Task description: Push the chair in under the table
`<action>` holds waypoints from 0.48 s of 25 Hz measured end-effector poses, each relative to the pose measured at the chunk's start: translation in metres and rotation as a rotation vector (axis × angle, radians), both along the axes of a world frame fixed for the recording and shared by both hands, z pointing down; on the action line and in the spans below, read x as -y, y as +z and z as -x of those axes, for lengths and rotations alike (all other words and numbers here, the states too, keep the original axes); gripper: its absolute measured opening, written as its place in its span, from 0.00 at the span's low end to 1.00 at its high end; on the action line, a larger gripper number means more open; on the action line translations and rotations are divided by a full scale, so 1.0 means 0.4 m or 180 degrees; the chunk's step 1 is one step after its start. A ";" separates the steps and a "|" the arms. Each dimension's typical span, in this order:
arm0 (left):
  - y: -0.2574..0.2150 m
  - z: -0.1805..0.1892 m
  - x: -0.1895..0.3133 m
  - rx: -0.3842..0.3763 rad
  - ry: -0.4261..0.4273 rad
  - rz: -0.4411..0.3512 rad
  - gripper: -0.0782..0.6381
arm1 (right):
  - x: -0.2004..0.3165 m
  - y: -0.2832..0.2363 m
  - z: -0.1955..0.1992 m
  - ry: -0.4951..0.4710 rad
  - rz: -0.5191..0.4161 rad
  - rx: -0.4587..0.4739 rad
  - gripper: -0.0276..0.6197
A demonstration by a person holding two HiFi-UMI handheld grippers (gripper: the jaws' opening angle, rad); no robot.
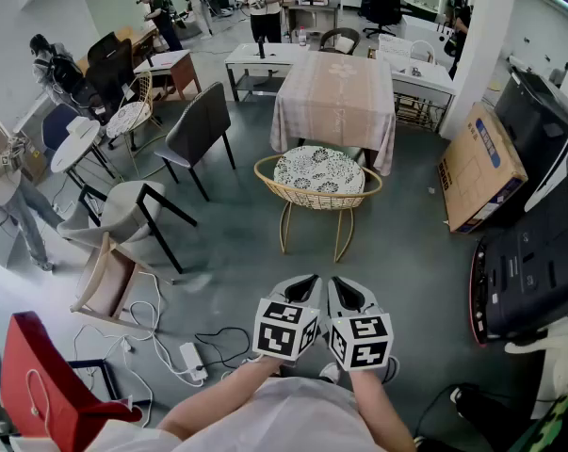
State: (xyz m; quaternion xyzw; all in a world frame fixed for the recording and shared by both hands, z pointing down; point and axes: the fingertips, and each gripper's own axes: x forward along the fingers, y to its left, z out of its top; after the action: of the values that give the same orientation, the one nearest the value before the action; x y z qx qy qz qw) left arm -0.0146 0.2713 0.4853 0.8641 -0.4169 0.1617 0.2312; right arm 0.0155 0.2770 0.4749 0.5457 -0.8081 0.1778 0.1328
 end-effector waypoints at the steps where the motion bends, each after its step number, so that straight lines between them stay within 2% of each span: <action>1: -0.001 -0.003 0.004 -0.0002 -0.0006 -0.0003 0.11 | 0.005 -0.001 -0.002 -0.0007 -0.0002 0.0001 0.05; 12: 0.012 -0.069 0.010 0.0031 -0.0058 0.0032 0.11 | 0.019 0.010 -0.061 -0.0066 -0.0009 0.0061 0.05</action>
State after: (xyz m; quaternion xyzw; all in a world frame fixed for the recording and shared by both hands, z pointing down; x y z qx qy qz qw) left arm 0.0129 0.2672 0.4899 0.8582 -0.4251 0.1658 0.2350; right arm 0.0397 0.2692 0.4791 0.5358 -0.8151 0.1805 0.1261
